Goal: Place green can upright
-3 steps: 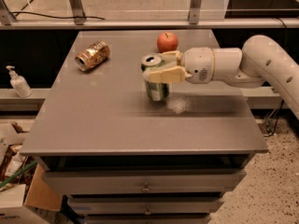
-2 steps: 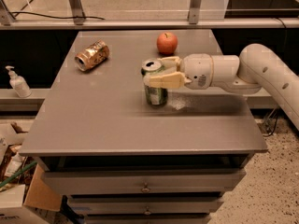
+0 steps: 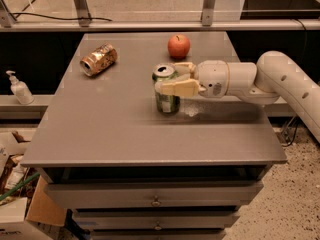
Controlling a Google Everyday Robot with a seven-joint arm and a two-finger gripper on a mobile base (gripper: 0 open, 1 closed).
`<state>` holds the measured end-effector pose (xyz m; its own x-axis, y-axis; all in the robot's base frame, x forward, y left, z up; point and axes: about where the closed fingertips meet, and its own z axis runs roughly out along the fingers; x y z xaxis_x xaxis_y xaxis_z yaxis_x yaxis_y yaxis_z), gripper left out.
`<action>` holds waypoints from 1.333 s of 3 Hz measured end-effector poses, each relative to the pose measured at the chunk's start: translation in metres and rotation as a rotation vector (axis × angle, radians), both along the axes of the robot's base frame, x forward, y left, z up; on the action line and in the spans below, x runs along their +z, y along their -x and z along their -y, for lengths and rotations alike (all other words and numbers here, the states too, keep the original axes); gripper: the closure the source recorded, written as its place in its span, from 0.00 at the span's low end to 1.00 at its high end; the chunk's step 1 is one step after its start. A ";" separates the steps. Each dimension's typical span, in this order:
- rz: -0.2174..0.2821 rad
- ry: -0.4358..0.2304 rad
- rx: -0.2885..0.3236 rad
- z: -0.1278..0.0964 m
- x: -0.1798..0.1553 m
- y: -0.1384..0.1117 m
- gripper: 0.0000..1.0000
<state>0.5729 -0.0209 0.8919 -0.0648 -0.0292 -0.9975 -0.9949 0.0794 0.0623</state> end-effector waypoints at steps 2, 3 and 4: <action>0.000 0.000 0.000 0.000 0.000 0.000 0.36; -0.001 -0.002 -0.004 0.004 -0.004 0.000 0.12; -0.006 -0.004 -0.015 0.013 -0.014 0.001 0.00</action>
Offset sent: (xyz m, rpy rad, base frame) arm -0.0002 -0.0218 -0.0251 0.0075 0.0079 -0.0214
